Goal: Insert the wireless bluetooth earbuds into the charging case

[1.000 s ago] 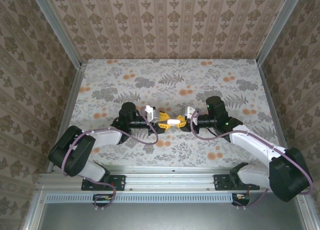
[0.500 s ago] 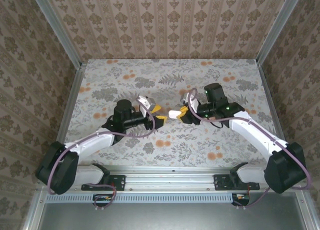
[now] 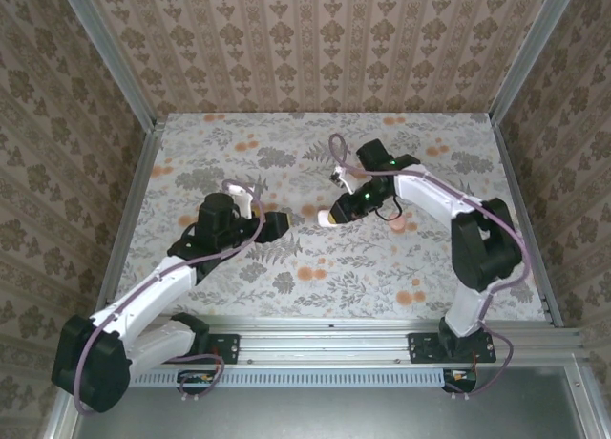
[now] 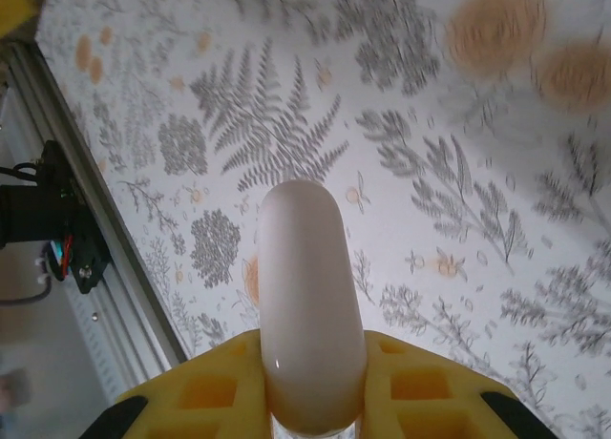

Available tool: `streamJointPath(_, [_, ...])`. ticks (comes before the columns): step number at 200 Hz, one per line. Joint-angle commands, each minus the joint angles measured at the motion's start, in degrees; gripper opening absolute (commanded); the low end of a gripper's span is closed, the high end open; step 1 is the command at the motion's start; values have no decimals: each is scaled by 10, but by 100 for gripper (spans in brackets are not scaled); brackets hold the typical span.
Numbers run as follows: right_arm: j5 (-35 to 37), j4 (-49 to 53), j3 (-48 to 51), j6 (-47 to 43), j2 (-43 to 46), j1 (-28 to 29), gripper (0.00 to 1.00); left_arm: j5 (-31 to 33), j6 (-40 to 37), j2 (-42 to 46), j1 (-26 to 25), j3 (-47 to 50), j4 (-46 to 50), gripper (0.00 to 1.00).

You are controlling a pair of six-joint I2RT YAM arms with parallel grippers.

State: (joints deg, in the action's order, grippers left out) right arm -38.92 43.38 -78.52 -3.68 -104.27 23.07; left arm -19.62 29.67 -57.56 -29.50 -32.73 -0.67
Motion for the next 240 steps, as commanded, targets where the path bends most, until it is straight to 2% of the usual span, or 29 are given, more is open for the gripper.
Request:
streamJointPath(1, [-2,100,-40,44,-39,-2,21,30,34,19,14,12,73,80])
streamJointPath(81, [38,100,-73,97,-120,-22,21,30,11,28,62,24,126,81])
streamJointPath(141, [37,115,-86,81,-166,-51,23,38,27,31,76,39,123,82])
streamJointPath(153, [37,116,-86,79,-171,-57,25,41,30,31,77,41,124,82])
streamJointPath(188, [41,120,-89,72,-180,-70,39,46,25,28,80,42,126,82])
streamJointPath(240, [51,125,-92,67,-189,-82,46,41,18,27,97,38,136,82])
